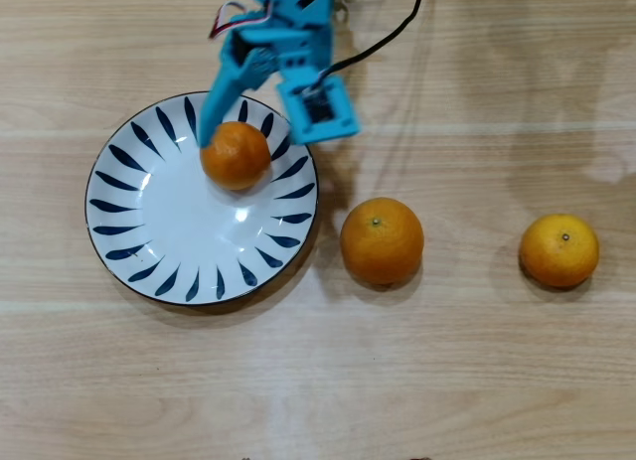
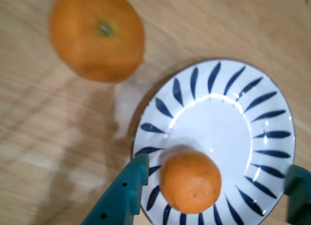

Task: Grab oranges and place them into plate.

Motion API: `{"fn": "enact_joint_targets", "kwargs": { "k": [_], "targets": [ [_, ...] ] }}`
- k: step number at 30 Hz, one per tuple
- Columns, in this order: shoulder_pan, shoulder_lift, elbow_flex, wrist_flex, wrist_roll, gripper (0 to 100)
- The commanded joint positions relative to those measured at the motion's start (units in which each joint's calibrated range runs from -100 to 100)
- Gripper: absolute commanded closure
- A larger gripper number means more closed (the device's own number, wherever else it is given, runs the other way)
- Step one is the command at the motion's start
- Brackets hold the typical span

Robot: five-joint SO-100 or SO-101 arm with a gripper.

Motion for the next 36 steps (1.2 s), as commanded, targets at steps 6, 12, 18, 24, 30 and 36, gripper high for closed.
{"fn": "enact_joint_targets", "kwargs": {
  "k": [6,12,18,24,30,36],
  "targets": [
    [-15.6,6.0,-36.2,22.9,-6.0,73],
    [-25.3,16.5,-43.1,18.1,-10.3,73],
    [-33.3,28.9,-38.4,-0.6,-16.3,72],
    [-37.8,34.0,-29.1,-18.6,-20.7,53],
    [-39.2,38.3,-23.0,-36.2,-20.8,52],
    [-39.2,43.9,-23.1,-42.9,-21.7,52]
  ]
}}
